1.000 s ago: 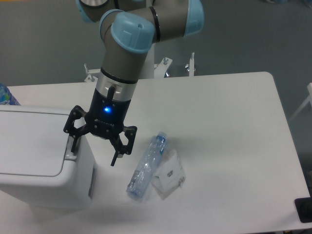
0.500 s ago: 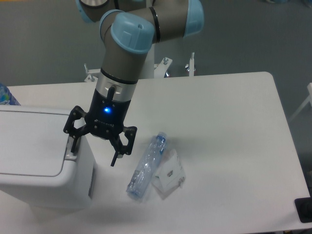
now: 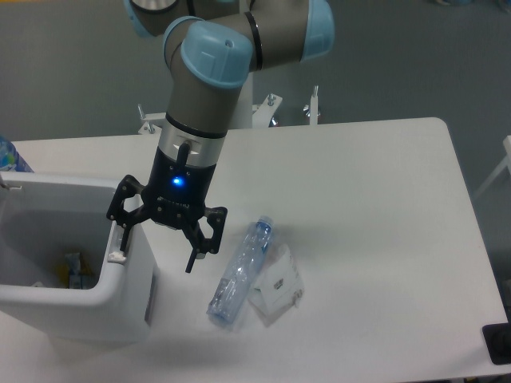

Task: Open the trash can
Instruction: 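Withdraw the gripper from the bin toward the plastic bottle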

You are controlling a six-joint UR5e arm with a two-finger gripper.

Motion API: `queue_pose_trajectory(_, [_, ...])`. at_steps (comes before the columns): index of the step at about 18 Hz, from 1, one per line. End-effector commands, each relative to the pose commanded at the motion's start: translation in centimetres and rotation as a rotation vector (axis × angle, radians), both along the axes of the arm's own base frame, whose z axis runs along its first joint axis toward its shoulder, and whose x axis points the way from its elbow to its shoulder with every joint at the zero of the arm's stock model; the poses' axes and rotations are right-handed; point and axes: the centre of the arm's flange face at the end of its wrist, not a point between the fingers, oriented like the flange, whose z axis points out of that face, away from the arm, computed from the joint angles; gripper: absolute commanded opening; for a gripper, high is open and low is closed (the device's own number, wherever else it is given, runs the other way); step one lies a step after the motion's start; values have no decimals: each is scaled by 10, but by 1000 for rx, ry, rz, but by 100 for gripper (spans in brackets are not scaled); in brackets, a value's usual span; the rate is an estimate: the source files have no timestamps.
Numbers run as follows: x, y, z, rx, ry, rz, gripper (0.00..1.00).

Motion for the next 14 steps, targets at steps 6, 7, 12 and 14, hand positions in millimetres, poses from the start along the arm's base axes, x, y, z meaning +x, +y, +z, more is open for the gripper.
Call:
queue_pose_trajectory(6, [-15, 4, 11, 17, 24, 13, 100])
queue_pose_trajectory(7, [-23, 1, 8, 8, 29, 26, 100])
queue_pose_trajectory(12, [-87, -30, -11, -93, 173, 72, 100])
queue_pose_trajectory(14, [-110, -38, -23, -126, 210, 65, 100])
